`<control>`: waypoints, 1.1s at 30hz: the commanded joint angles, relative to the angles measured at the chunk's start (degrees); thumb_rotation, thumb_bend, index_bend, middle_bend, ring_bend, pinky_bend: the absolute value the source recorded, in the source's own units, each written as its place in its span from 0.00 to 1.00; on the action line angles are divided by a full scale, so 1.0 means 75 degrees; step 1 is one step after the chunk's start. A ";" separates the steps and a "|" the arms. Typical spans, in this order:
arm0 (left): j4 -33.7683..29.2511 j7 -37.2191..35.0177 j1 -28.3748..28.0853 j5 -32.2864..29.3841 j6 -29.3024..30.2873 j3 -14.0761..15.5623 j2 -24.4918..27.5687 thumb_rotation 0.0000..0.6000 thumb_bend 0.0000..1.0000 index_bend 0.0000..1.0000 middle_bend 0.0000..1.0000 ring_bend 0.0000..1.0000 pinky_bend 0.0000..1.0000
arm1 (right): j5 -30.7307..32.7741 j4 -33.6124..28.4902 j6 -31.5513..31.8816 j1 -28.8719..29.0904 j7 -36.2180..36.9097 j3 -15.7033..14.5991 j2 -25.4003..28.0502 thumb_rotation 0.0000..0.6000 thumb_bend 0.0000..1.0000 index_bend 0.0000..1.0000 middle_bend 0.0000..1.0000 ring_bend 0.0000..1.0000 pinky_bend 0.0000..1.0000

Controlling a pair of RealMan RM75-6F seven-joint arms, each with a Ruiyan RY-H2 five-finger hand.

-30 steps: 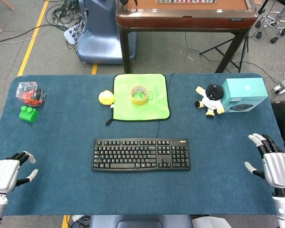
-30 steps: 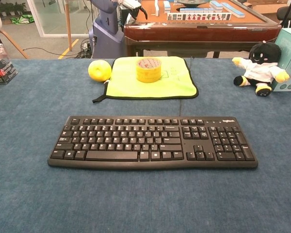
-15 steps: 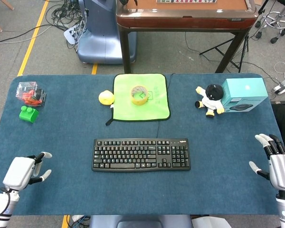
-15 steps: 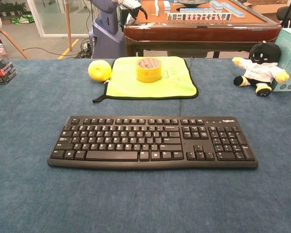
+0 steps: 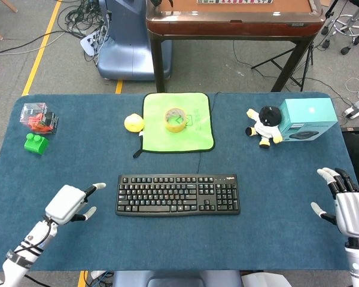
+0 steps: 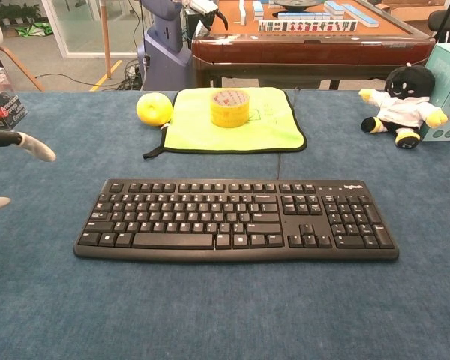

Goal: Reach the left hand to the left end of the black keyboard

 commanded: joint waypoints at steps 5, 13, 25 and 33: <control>-0.0367 0.1178 -0.0898 -0.1105 -0.1458 -0.0370 -0.0001 1.00 0.40 0.16 1.00 0.85 1.00 | -0.0026 0.0002 0.0027 -0.0010 0.0017 -0.0002 0.0000 1.00 0.10 0.23 0.24 0.15 0.48; -0.0246 0.2347 -0.1407 -0.2220 -0.1998 -0.0591 -0.0364 1.00 0.41 0.15 1.00 0.87 1.00 | -0.0039 0.0013 0.0026 -0.0013 0.0063 -0.0005 0.0018 1.00 0.10 0.23 0.24 0.15 0.48; -0.0169 0.3049 -0.1779 -0.3097 -0.2254 -0.0456 -0.0463 1.00 0.43 0.19 1.00 0.89 1.00 | -0.0014 0.0009 -0.0045 0.0008 0.0040 -0.0006 0.0022 1.00 0.10 0.23 0.24 0.15 0.48; -0.0217 0.3181 -0.1834 -0.3265 -0.2216 -0.0274 -0.0381 1.00 0.43 0.20 1.00 0.89 1.00 | 0.0030 -0.0009 -0.0109 0.0031 -0.0022 0.0002 0.0013 1.00 0.10 0.23 0.24 0.15 0.48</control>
